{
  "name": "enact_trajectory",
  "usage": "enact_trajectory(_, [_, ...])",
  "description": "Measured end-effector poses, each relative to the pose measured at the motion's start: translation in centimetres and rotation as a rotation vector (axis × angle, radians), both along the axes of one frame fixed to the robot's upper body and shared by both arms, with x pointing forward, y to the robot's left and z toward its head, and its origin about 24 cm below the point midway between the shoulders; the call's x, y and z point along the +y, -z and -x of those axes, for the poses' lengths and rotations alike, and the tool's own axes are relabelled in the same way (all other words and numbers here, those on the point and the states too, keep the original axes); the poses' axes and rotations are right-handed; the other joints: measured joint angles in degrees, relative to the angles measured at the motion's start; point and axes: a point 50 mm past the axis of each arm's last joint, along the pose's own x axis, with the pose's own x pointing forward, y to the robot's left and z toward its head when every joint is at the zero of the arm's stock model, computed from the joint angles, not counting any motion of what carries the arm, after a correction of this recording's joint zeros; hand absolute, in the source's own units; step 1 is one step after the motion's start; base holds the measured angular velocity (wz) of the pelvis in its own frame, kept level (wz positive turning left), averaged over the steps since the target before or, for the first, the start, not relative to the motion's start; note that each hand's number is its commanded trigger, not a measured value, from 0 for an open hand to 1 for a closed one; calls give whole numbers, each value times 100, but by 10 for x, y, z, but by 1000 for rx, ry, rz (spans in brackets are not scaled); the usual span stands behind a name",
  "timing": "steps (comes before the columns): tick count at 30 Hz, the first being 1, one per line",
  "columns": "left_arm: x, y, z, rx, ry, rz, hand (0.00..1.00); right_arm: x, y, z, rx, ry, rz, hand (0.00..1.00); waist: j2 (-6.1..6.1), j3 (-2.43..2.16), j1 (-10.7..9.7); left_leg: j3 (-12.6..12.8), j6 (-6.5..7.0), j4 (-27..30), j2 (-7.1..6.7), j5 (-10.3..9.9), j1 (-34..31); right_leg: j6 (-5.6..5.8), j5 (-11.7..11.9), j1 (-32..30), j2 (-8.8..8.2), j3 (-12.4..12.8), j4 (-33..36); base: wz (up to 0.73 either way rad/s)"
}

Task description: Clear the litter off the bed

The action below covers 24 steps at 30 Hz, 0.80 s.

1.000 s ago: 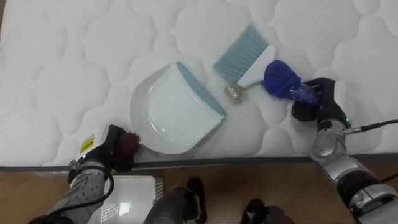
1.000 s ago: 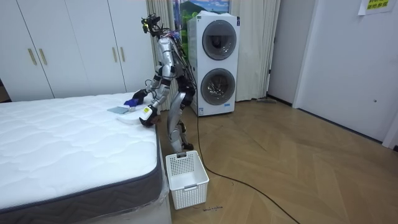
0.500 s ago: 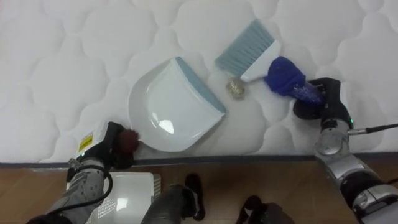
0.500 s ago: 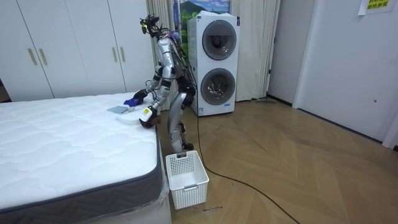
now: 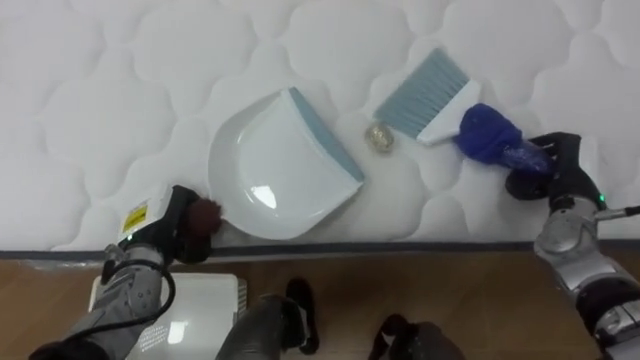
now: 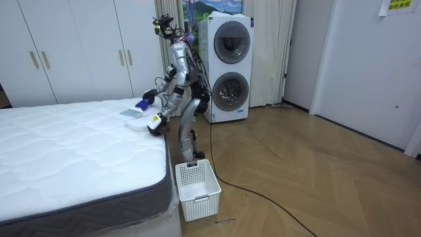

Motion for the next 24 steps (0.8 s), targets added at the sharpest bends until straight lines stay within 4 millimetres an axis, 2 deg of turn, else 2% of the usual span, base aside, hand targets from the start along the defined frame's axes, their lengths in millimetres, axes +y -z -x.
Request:
enact_trajectory(5, [14, -5, 2, 3, 13, -62, 100, -5, -12, -6, 4, -11, 109, 100, -110, -18, -6, 28, -20, 5, 95, 11, 2, -63, 65, 4, 91, 7, -65, -11])
enact_trajectory(10, [16, -9, 1, -7, 43, -104, 100, -22, -36, -10, 11, -62, 349, 100, -224, -24, 19, 35, -31, -15, 113, 34, 24, -86, 80, 5, 93, -2, -74, -1])
enact_trajectory(12, [20, -11, 1, -6, 51, -129, 100, -23, -40, -12, 23, -88, 418, 100, -293, -26, 3, 42, -46, -39, 114, 44, 43, -93, 84, 16, 107, 6, -87, -3])
enact_trajectory(16, [27, -15, 1, -1, 57, -158, 100, -20, -48, -17, 42, -143, 573, 100, -370, -17, 18, 31, -66, -5, 226, 41, 49, -133, 140, 74, 200, -9, -204, -7])
enact_trajectory(18, [30, -16, 1, 4, 66, -172, 100, -18, -52, -20, 44, -165, 625, 100, -416, -15, 18, 32, -73, -7, 238, 38, 65, -137, 143, 90, 203, -15, -204, -4])
enact_trajectory(24, [34, -23, 0, 1, 104, -225, 100, -7, -75, -35, 61, -303, 954, 100, -547, -7, 43, 21, -82, 11, 263, 38, 67, -161, 158, 119, 212, -56, -239, -1])
